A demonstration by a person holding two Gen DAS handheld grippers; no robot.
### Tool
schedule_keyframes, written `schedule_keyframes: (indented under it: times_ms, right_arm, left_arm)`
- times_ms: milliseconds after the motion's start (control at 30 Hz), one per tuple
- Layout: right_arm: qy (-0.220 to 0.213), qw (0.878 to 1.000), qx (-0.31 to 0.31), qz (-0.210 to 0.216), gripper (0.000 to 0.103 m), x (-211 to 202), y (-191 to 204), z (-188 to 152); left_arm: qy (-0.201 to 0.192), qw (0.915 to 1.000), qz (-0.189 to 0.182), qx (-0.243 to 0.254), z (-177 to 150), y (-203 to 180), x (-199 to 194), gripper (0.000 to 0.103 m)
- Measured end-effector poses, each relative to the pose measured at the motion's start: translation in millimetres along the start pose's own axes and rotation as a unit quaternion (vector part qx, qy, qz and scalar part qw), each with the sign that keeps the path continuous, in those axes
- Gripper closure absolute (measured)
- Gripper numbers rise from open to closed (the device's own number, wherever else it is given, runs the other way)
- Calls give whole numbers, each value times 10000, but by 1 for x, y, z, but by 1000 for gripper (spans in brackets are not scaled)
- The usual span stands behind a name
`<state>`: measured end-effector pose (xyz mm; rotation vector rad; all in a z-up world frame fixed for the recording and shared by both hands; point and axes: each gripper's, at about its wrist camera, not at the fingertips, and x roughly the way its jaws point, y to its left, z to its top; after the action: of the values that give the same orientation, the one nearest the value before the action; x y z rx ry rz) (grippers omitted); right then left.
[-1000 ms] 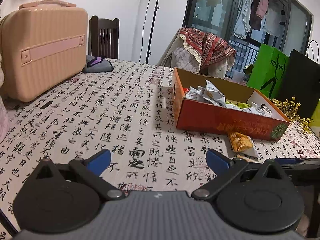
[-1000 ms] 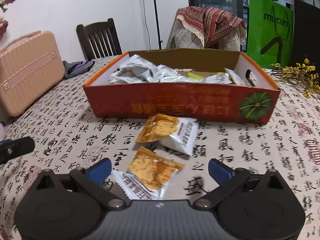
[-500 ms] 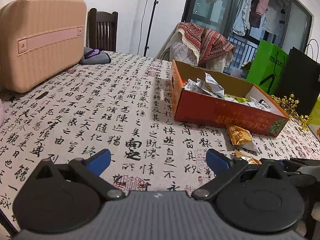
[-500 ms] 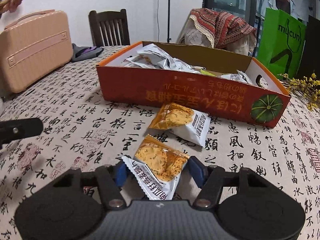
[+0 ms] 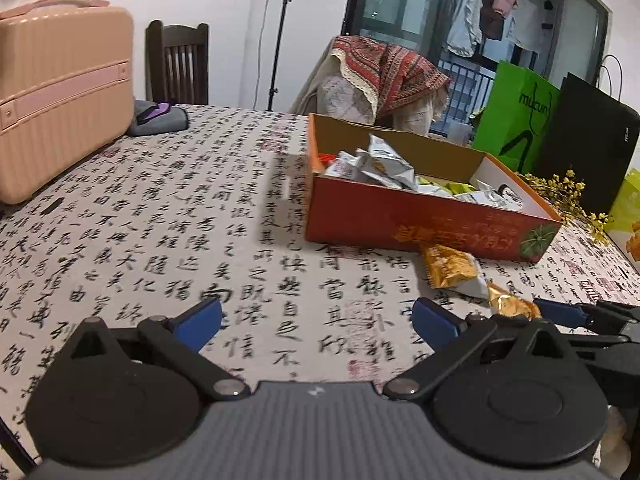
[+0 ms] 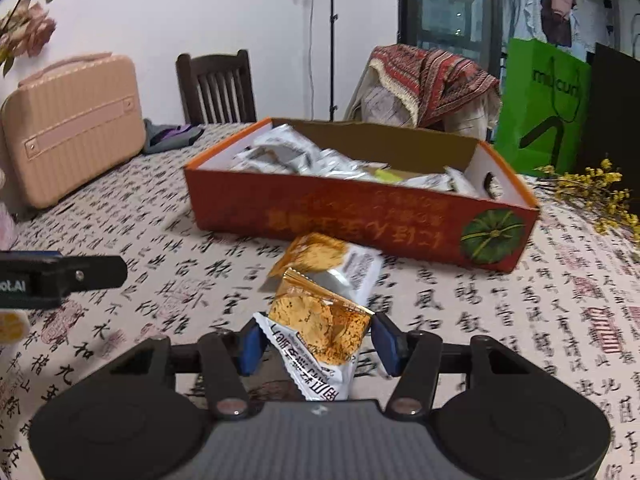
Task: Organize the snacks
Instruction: 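Lift the cracker packet with the right tool while the left tool grasps another cracker packet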
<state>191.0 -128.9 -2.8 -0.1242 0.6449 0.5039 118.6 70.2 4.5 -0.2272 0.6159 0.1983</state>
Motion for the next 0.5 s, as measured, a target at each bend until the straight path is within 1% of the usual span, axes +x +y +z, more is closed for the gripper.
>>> schedule_keyframes:
  times_ms: [300, 500]
  right_arm:
    - [-258, 9983, 405, -317, 48, -8, -51, 0]
    - [-431, 9949, 695, -583, 48, -11, -91, 2]
  left_arm:
    - [183, 9989, -221, 372, 10, -46, 25, 0]
    - [288, 9972, -262, 632, 24, -78, 46, 0]
